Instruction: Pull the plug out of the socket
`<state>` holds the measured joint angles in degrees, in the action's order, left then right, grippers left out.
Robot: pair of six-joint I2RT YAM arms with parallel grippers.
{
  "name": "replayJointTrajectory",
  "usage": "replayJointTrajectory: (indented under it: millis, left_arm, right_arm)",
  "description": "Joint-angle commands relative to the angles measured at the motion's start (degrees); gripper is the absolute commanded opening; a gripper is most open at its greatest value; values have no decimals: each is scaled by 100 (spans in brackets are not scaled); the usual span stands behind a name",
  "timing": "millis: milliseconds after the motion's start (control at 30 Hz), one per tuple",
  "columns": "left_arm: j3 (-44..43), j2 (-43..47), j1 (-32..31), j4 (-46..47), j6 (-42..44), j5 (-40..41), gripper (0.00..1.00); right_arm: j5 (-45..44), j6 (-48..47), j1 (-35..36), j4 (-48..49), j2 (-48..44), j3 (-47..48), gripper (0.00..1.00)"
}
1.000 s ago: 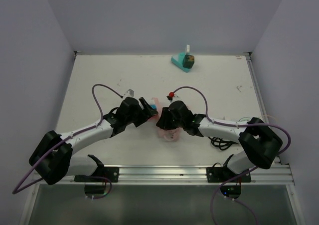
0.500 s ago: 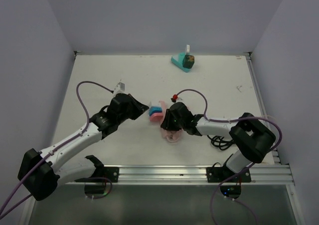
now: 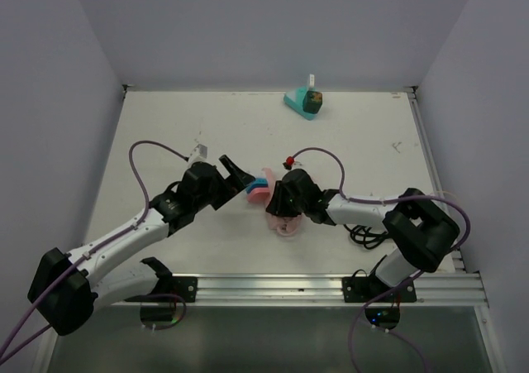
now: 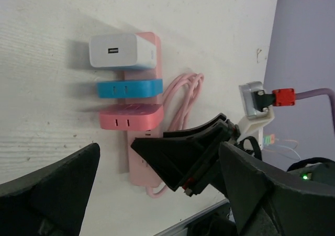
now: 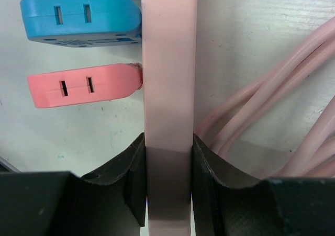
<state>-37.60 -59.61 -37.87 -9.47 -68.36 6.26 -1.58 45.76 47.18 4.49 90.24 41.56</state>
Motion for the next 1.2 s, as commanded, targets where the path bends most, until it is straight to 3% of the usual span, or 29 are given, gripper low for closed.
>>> replayJointTrajectory:
  millis: [0,433,733,1167]
  left_arm:
    - [122,-181,25,578,15,-107,100]
    - [-54,-1280,16,1158,-240,-284,100]
    - [-54,-1509,16,1413,-125,-196,97]
    - [315,-1536,16,1967,-152,-336,84]
  right_arm:
    - [141,56,-7,439,-489,300,0]
    - [343,82,-7,579,-727,397,0]
    - [378,126,2,649,-779,361,0]
    - [519,162,-7,825,-788,326,0]
